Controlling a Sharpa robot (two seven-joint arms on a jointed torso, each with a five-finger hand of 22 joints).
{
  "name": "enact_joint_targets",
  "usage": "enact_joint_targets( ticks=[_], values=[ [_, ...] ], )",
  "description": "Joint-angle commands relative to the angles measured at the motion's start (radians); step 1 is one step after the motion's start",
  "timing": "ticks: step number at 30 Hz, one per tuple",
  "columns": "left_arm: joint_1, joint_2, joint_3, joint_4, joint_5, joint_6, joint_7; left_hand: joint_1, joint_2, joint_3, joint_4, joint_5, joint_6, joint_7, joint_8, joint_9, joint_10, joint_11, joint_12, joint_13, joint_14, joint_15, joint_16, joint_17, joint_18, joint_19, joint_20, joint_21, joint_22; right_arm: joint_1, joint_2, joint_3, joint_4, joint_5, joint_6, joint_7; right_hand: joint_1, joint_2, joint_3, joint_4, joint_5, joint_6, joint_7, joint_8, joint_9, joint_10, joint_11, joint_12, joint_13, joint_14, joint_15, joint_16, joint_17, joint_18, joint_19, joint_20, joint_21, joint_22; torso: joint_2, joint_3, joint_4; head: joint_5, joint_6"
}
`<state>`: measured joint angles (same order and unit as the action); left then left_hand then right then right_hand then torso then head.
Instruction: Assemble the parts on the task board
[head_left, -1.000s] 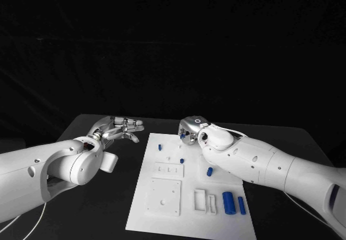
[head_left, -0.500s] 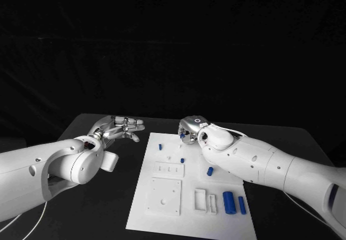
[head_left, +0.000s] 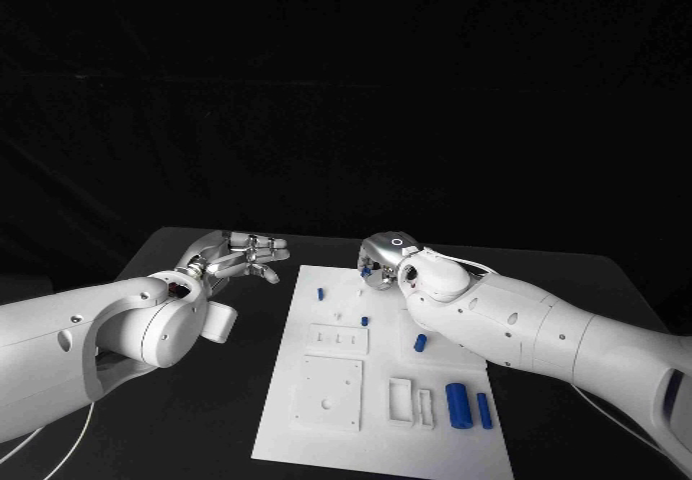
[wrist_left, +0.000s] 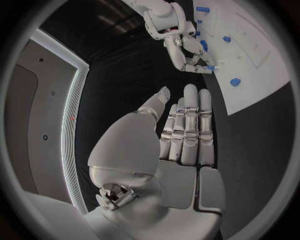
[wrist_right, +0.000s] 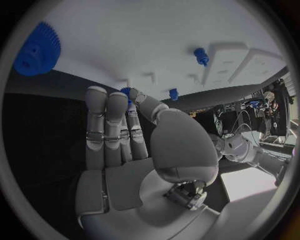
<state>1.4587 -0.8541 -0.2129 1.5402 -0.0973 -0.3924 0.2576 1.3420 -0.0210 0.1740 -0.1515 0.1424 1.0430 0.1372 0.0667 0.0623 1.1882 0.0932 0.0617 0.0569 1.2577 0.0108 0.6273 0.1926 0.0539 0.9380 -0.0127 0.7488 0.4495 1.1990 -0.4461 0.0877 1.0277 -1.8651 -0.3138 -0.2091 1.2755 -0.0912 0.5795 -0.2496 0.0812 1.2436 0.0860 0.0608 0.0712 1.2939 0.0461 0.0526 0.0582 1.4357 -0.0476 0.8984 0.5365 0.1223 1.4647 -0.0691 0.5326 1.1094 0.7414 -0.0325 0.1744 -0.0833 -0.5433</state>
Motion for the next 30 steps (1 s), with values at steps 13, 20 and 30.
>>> enact_joint_targets(
  ticks=[13, 20, 30],
  values=[
    [0.004, -0.001, 0.001, 0.003, -0.004, 0.006, 0.004, 0.002, -0.002, -0.005, 0.0, 0.004, -0.005, 0.0, -0.001, 0.001, -0.01, -0.001, -0.003, 0.001, -0.006, -0.001, 0.005, -0.001, 0.02, -0.006, 0.005, 0.007, -0.003, -0.013, -0.017, -0.006, 0.025, -0.035, -0.014, -0.034, 0.003, -0.015, -0.011, -0.001, 0.002, 0.015, -0.002, 0.003, 0.003, 0.019, -0.01, 0.005, 0.002, 0.0, -0.004, -0.002, 0.003, 0.009, 0.025, -0.004, -0.003, 0.01, 0.0, -0.0005, -0.0003, 0.001, 0.003],
    [0.004, -0.002, 0.001, 0.004, -0.004, 0.005, 0.004, 0.002, -0.002, -0.005, 0.0, 0.004, -0.005, 0.0, -0.001, 0.001, -0.01, -0.001, -0.003, 0.001, -0.006, -0.001, 0.005, -0.001, 0.02, -0.006, 0.005, 0.007, -0.003, -0.015, -0.021, -0.006, 0.031, -0.039, -0.012, -0.038, 0.003, -0.015, -0.013, 0.0, -0.001, 0.016, -0.002, 0.003, 0.003, 0.02, -0.011, 0.005, 0.002, 0.0, -0.004, -0.002, 0.003, 0.008, 0.026, -0.004, -0.004, 0.012, 0.0, -0.0004, 0.0, 0.001, 0.003],
    [0.005, -0.002, 0.001, 0.004, -0.004, 0.004, 0.003, 0.003, -0.003, -0.006, -0.001, 0.004, -0.005, 0.0, -0.001, 0.001, -0.011, 0.0, -0.003, 0.001, -0.006, -0.001, 0.004, -0.002, 0.021, -0.006, 0.005, 0.008, -0.005, -0.017, -0.025, -0.006, 0.043, -0.043, -0.018, -0.041, 0.003, -0.016, -0.015, 0.001, -0.002, 0.017, -0.002, 0.003, 0.002, 0.019, -0.011, 0.005, 0.002, 0.0, -0.004, -0.002, 0.003, 0.007, 0.026, -0.005, -0.009, 0.015, 0.0, 0.0001, 0.0014, 0.003, 0.003]
  ],
)
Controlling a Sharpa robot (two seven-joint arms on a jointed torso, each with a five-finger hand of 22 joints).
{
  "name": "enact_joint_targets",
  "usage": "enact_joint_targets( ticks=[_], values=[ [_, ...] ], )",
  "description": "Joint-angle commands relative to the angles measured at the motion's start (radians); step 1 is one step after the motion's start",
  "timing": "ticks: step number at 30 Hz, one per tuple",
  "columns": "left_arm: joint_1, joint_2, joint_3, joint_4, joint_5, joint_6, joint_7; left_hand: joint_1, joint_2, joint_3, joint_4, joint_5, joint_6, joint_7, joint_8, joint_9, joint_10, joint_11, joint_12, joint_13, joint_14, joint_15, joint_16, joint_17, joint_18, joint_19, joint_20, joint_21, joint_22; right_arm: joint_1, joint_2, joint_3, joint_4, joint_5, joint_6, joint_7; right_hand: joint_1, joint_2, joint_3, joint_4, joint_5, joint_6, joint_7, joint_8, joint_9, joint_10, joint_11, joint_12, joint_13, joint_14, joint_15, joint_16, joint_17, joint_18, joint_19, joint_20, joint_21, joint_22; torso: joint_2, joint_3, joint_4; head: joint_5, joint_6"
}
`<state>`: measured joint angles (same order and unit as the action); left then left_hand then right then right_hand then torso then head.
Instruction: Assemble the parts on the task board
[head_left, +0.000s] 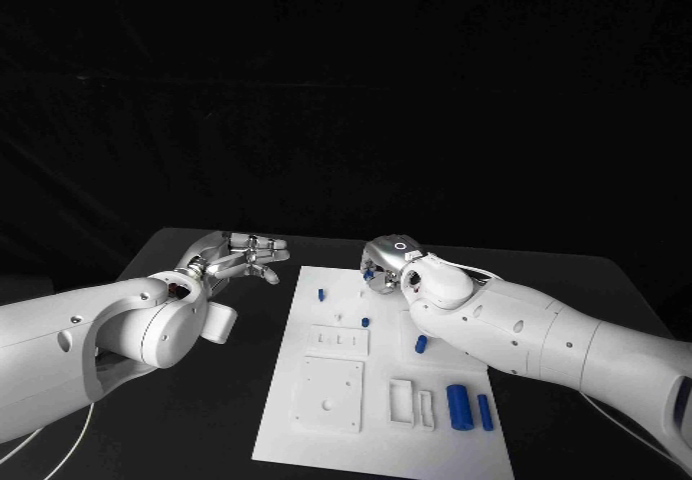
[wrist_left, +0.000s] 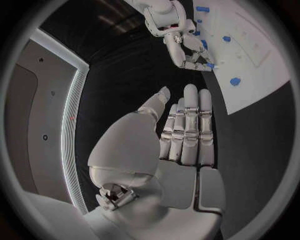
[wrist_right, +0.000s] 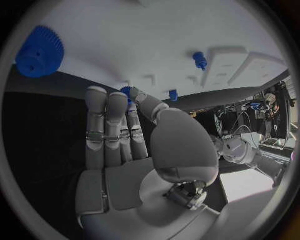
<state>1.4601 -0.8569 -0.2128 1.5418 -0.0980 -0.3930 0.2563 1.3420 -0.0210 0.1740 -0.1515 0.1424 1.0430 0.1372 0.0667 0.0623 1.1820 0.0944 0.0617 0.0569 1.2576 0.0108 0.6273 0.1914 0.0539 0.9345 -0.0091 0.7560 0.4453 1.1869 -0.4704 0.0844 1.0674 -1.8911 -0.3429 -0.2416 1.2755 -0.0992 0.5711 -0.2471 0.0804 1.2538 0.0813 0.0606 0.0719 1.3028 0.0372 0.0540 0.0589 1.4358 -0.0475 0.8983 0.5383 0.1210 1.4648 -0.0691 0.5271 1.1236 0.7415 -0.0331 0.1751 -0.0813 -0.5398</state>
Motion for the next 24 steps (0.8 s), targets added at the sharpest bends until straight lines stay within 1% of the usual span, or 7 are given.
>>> enact_joint_targets(
  ticks=[1, 5, 11, 15, 20, 24],
  values=[
    [0.003, 0.0, 0.001, 0.002, -0.003, 0.004, 0.005, 0.003, -0.003, -0.006, -0.001, 0.004, -0.005, 0.0, -0.001, 0.001, -0.005, -0.001, -0.003, 0.001, -0.006, -0.001, 0.004, -0.001, 0.021, -0.003, 0.001, 0.001, -0.001, -0.005, -0.001, -0.003, 0.004, -0.017, 0.01, -0.009, 0.003, -0.008, -0.006, -0.002, -0.001, 0.006, 0.003, 0.003, 0.002, 0.011, -0.002, 0.004, 0.001, 0.0, -0.004, -0.002, 0.001, 0.009, 0.026, -0.005, -0.003, 0.001, 0.0, 0.0008, 0.0003, 0.001, 0.0],
    [0.003, 0.0, 0.001, 0.002, -0.003, 0.004, 0.005, 0.003, -0.003, -0.006, -0.001, 0.004, -0.005, 0.0, -0.001, 0.001, -0.005, -0.001, -0.003, 0.001, -0.006, -0.001, 0.004, -0.001, 0.021, -0.003, 0.001, 0.001, -0.001, -0.006, -0.001, -0.003, 0.007, -0.02, 0.008, -0.009, 0.004, -0.009, -0.007, -0.002, -0.002, 0.006, 0.002, 0.003, 0.001, 0.011, -0.002, 0.004, 0.001, 0.0, -0.005, -0.002, 0.001, 0.009, 0.027, -0.005, -0.006, 0.003, 0.0, 0.0002, -0.0005, 0.001, 0.0],
    [0.003, 0.001, 0.001, 0.001, -0.004, 0.003, 0.005, 0.003, -0.003, -0.007, -0.002, 0.004, -0.005, 0.0, -0.001, 0.001, -0.006, -0.001, -0.003, 0.001, -0.006, -0.001, 0.004, -0.001, 0.021, -0.003, 0.002, 0.002, -0.002, -0.006, -0.001, -0.003, 0.008, -0.022, 0.002, -0.01, 0.005, -0.011, -0.007, -0.002, -0.003, 0.006, 0.003, 0.003, 0.001, 0.01, -0.002, 0.004, 0.001, 0.0, -0.004, -0.002, 0.001, 0.009, 0.027, -0.005, -0.008, 0.006, 0.0, 0.0003, -0.0001, 0.001, 0.0],
    [0.004, 0.001, 0.001, 0.001, -0.005, 0.002, 0.004, 0.003, -0.003, -0.007, -0.002, 0.004, -0.005, 0.0, -0.001, 0.001, -0.006, -0.001, -0.003, 0.001, -0.006, -0.001, 0.004, -0.001, 0.021, -0.003, 0.002, 0.002, -0.002, -0.006, 0.003, -0.003, 0.005, -0.024, -0.002, -0.01, 0.005, -0.012, -0.007, -0.002, -0.003, 0.005, 0.003, 0.003, 0.001, 0.009, -0.001, 0.004, 0.001, -0.001, -0.004, -0.003, 0.001, 0.01, 0.027, -0.005, -0.011, 0.005, 0.0, -0.0002, 0.0004, 0.001, 0.0],
    [0.004, 0.002, 0.001, 0.001, -0.006, 0.002, 0.004, 0.003, -0.003, -0.008, -0.002, 0.004, -0.006, 0.0, -0.001, 0.001, -0.007, -0.001, -0.003, 0.001, -0.007, 0.0, 0.003, -0.002, 0.02, -0.004, 0.002, 0.002, -0.003, -0.006, 0.01, -0.005, -0.003, -0.037, -0.007, -0.016, 0.005, -0.015, -0.004, -0.001, -0.009, 0.002, 0.003, 0.003, 0.0, 0.006, 0.0, 0.004, 0.001, 0.0, -0.002, -0.003, 0.001, 0.012, 0.028, -0.003, -0.016, 0.008, -0.001, -0.0012, 0.0009, 0.0, 0.003],
    [0.004, 0.003, 0.001, 0.0, -0.006, 0.003, 0.003, 0.003, -0.003, -0.008, -0.002, 0.004, -0.006, 0.0, -0.001, 0.001, -0.007, -0.001, -0.003, 0.001, -0.007, 0.0, 0.003, -0.002, 0.02, -0.004, 0.002, 0.002, -0.003, -0.006, 0.015, -0.009, -0.011, -0.051, -0.008, -0.024, 0.006, -0.018, -0.003, 0.0, -0.015, 0.001, 0.003, 0.003, 0.0, 0.004, 0.0, 0.004, 0.001, 0.0, -0.002, -0.003, 0.001, 0.012, 0.028, -0.002, -0.019, 0.01, 0.0, -0.0009, 0.0, 0.0, 0.004]
  ],
)
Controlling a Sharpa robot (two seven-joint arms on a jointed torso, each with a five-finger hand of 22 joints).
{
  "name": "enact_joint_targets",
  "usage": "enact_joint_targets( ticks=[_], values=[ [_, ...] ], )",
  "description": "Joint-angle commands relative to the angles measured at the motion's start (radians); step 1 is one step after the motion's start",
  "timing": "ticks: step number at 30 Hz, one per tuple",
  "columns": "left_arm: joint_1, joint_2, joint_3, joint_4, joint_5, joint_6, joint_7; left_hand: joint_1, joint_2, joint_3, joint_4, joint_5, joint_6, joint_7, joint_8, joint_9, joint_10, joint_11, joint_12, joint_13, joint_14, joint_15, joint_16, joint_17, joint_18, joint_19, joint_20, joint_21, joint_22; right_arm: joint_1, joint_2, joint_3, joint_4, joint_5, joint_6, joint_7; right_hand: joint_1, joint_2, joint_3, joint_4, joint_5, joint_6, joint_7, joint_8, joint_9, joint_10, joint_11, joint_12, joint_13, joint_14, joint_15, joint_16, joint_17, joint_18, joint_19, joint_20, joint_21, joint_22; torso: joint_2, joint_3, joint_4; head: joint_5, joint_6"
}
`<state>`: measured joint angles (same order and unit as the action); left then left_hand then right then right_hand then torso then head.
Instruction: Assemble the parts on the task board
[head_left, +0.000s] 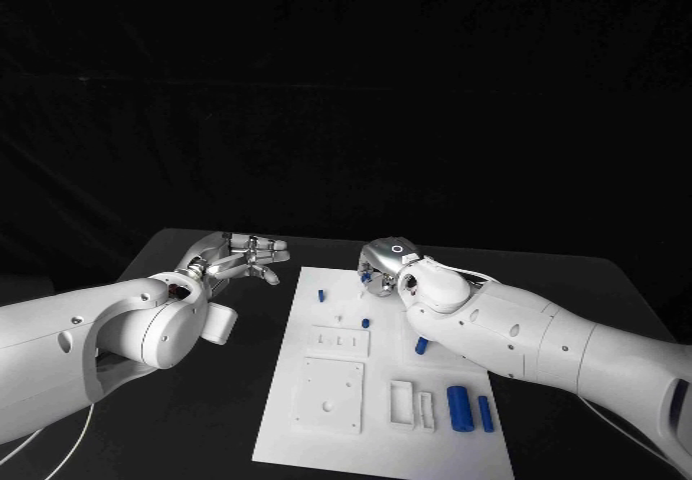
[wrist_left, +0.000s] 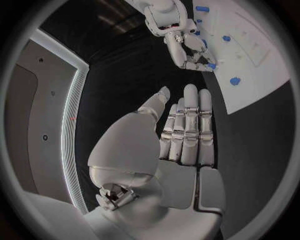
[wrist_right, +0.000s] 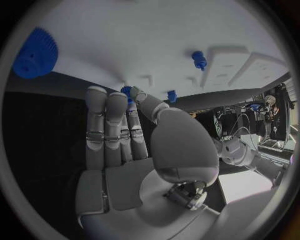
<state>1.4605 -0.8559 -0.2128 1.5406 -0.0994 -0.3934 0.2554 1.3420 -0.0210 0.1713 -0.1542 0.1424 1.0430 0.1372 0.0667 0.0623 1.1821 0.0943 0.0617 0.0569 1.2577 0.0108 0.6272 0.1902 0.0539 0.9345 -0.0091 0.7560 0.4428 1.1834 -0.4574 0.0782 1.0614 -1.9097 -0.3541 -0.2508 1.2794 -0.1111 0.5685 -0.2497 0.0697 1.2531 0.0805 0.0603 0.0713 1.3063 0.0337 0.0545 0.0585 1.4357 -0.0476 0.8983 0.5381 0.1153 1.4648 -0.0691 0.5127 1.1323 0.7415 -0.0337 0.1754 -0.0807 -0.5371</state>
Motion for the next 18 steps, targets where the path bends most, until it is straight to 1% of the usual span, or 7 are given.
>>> enact_joint_targets(
  ticks=[1, 9, 18],
  values=[
    [0.003, 0.002, 0.001, 0.001, -0.005, 0.003, 0.004, 0.003, -0.003, -0.005, 0.001, 0.004, -0.006, 0.0, -0.001, 0.001, -0.008, -0.001, -0.003, 0.001, -0.007, 0.0, 0.003, -0.001, 0.02, -0.004, 0.002, 0.002, -0.001, -0.003, 0.003, -0.003, -0.007, -0.034, 0.004, -0.016, 0.002, -0.008, 0.001, 0.004, -0.006, 0.001, 0.004, 0.003, 0.0, 0.0, 0.004, 0.003, 0.001, 0.0, -0.001, -0.003, 0.001, 0.018, 0.029, -0.002, -0.006, 0.002, 0.0, -0.0001, -0.0005, -0.001, 0.001],
    [0.003, 0.004, 0.001, -0.002, -0.005, 0.005, 0.002, 0.003, -0.003, -0.005, 0.001, 0.004, -0.006, 0.0, -0.001, 0.001, -0.008, -0.001, -0.003, 0.001, -0.007, 0.0, 0.003, -0.001, 0.02, -0.004, 0.002, 0.002, -0.001, -0.003, 0.009, -0.009, -0.015, -0.043, 0.009, -0.02, 0.003, -0.01, 0.001, 0.005, -0.009, -0.001, 0.004, 0.003, 0.0, -0.002, 0.005, 0.003, 0.001, 0.0, -0.001, -0.003, 0.001, 0.018, 0.029, -0.001, -0.008, 0.004, -0.001, -0.0003, 0.0017, 0.0, -0.001],
    [0.003, 0.007, 0.001, -0.005, -0.005, 0.008, -0.003, 0.003, -0.003, -0.007, 0.001, 0.004, -0.007, 0.0, -0.001, 0.001, -0.01, 0.0, -0.003, 0.001, -0.007, 0.0, 0.002, -0.001, 0.02, -0.005, 0.002, 0.002, -0.003, -0.003, 0.012, -0.01, -0.022, -0.05, 0.006, -0.026, 0.004, -0.021, 0.011, 0.007, -0.012, -0.013, 0.007, 0.003, -0.001, -0.016, 0.01, 0.003, 0.001, 0.0, 0.004, -0.006, 0.0, 0.021, 0.03, 0.003, -0.023, 0.005, 0.0, 0.0, 0.0, 0.002, 0.001]
  ],
)
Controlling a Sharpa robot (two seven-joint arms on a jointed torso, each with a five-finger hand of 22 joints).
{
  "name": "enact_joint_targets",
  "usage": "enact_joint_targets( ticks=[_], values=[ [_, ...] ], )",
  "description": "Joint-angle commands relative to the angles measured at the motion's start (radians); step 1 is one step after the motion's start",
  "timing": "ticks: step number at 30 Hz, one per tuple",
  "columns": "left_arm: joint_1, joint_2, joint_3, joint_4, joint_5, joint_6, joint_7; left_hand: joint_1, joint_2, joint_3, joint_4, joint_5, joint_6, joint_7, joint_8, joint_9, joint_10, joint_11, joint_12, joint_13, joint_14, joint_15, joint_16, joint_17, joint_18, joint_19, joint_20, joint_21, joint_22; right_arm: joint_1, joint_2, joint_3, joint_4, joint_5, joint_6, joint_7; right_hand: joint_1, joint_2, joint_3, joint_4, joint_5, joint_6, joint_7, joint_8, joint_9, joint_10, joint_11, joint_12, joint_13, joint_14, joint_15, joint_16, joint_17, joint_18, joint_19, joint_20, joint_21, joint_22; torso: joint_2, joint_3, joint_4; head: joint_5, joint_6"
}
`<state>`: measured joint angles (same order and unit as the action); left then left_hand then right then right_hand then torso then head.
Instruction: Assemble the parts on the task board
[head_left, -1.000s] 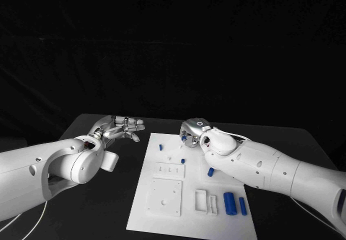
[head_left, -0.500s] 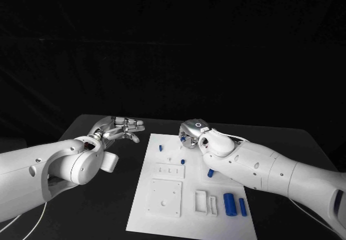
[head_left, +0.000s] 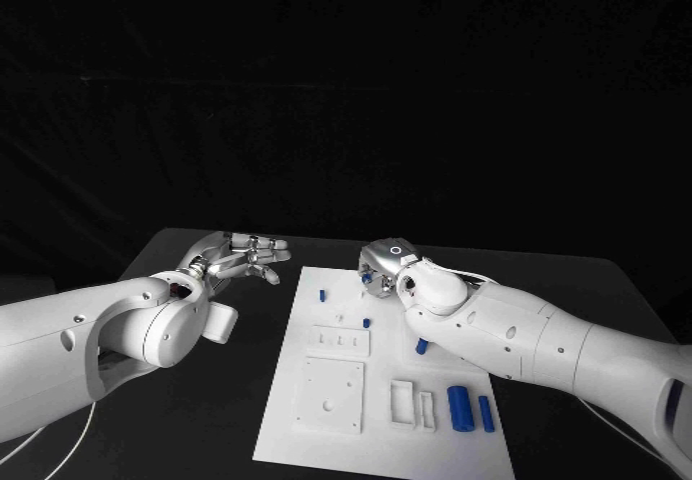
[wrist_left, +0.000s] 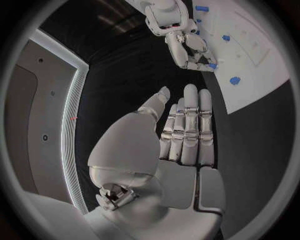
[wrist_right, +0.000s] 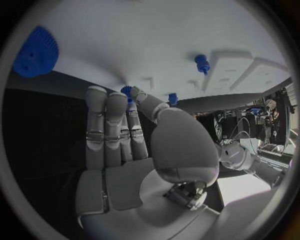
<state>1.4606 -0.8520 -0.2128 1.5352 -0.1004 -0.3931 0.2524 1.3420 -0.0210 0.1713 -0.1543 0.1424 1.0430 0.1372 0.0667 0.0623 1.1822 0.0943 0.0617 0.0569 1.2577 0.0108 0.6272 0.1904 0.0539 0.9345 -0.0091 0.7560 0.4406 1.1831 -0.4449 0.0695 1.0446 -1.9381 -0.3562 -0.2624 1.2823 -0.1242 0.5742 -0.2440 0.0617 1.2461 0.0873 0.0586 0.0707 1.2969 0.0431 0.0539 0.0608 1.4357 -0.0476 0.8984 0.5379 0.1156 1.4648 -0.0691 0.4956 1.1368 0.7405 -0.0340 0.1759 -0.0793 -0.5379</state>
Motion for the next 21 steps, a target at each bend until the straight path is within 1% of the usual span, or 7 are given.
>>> enact_joint_targets(
  ticks=[1, 3, 6, 10, 14, 21],
  values=[
    [0.003, 0.003, 0.001, 0.0, -0.004, 0.008, -0.001, 0.002, -0.004, -0.007, 0.002, 0.004, -0.007, 0.001, -0.001, 0.001, -0.011, 0.001, -0.003, 0.001, -0.008, 0.001, 0.001, -0.002, 0.02, -0.005, 0.003, 0.002, -0.002, -0.003, 0.0, -0.002, -0.007, -0.022, 0.008, -0.015, 0.001, -0.01, 0.008, 0.002, -0.004, -0.008, 0.001, 0.005, -0.001, -0.008, 0.001, 0.004, -0.001, 0.0, 0.005, -0.007, 0.0, 0.021, 0.03, 0.004, -0.011, 0.0, 0.001, 0.0003, -0.0005, 0.001, 0.002],
    [0.003, 0.004, 0.001, 0.0, -0.004, 0.008, -0.001, 0.002, -0.004, -0.007, 0.002, 0.004, -0.007, 0.001, -0.001, 0.001, -0.011, 0.001, -0.003, 0.001, -0.008, 0.001, 0.001, -0.002, 0.02, -0.005, 0.003, 0.002, -0.002, -0.003, 0.001, -0.002, -0.009, -0.021, 0.008, -0.015, 0.0, -0.015, 0.013, 0.002, -0.005, -0.018, 0.004, 0.003, -0.003, -0.023, 0.006, 0.004, -0.002, 0.0, 0.009, -0.008, -0.001, 0.022, 0.029, 0.006, -0.02, -0.002, 0.0, 0.0004, -0.0004, 0.001, 0.003],
    [0.003, 0.004, 0.001, -0.001, -0.004, 0.009, -0.003, 0.002, -0.004, -0.007, 0.002, 0.004, -0.007, 0.001, -0.001, 0.001, -0.011, 0.001, -0.003, 0.001, -0.008, 0.001, 0.001, -0.002, 0.02, -0.005, 0.003, 0.002, -0.002, -0.003, 0.002, -0.002, -0.011, -0.017, 0.011, -0.012, -0.005, -0.028, 0.031, 0.003, -0.007, -0.045, 0.011, 0.003, -0.005, -0.07, 0.02, 0.004, -0.002, 0.0, 0.021, -0.014, -0.006, 0.03, 0.026, 0.017, -0.053, -0.016, 0.001, 0.0003, 0.0001, 0.002, 0.002],
    [0.003, 0.004, 0.001, -0.001, -0.004, 0.009, -0.004, 0.003, -0.004, -0.008, 0.001, 0.004, -0.009, 0.001, -0.001, 0.001, -0.013, 0.001, -0.003, 0.002, -0.008, 0.001, 0.001, -0.002, 0.02, -0.006, 0.003, 0.001, -0.003, -0.003, 0.003, -0.002, -0.014, -0.009, 0.018, -0.006, -0.006, -0.049, 0.05, 0.005, -0.006, -0.087, 0.016, 0.004, -0.007, -0.137, 0.032, 0.004, -0.003, 0.003, 0.028, -0.026, -0.017, 0.04, 0.027, 0.027, -0.094, -0.038, 0.001, 0.0003, -0.0002, 0.003, 0.002],
    [0.003, 0.004, 0.001, -0.001, -0.004, 0.009, -0.005, 0.004, -0.005, -0.009, 0.001, 0.004, -0.009, 0.002, -0.001, 0.001, -0.016, 0.002, -0.003, 0.001, -0.009, 0.002, 0.0, -0.003, 0.02, -0.006, 0.004, 0.001, -0.004, -0.003, 0.005, -0.002, -0.015, 0.002, 0.028, 0.0, 0.004, -0.061, 0.04, 0.009, -0.006, -0.121, 0.017, 0.003, -0.008, -0.192, 0.038, 0.003, -0.004, 0.006, 0.031, -0.031, -0.027, 0.044, 0.033, 0.031, -0.107, -0.047, 0.001, 0.0, -0.0007, 0.004, 0.002],
    [0.003, 0.003, 0.001, 0.0, -0.005, 0.008, -0.006, 0.005, -0.004, -0.011, 0.001, 0.004, -0.009, 0.002, -0.001, 0.001, -0.02, 0.003, -0.003, 0.001, -0.009, 0.002, 0.0, -0.003, 0.021, -0.006, 0.004, 0.002, -0.005, -0.003, 0.005, -0.002, -0.016, 0.011, 0.028, 0.003, 0.012, -0.06, 0.027, 0.015, -0.004, -0.13, 0.017, 0.003, -0.008, -0.2, 0.04, 0.003, -0.004, 0.007, 0.031, -0.031, -0.032, 0.046, 0.036, 0.031, -0.112, -0.052, 0.002, 0.0007, -0.0016, 0.005, 0.002]
  ],
)
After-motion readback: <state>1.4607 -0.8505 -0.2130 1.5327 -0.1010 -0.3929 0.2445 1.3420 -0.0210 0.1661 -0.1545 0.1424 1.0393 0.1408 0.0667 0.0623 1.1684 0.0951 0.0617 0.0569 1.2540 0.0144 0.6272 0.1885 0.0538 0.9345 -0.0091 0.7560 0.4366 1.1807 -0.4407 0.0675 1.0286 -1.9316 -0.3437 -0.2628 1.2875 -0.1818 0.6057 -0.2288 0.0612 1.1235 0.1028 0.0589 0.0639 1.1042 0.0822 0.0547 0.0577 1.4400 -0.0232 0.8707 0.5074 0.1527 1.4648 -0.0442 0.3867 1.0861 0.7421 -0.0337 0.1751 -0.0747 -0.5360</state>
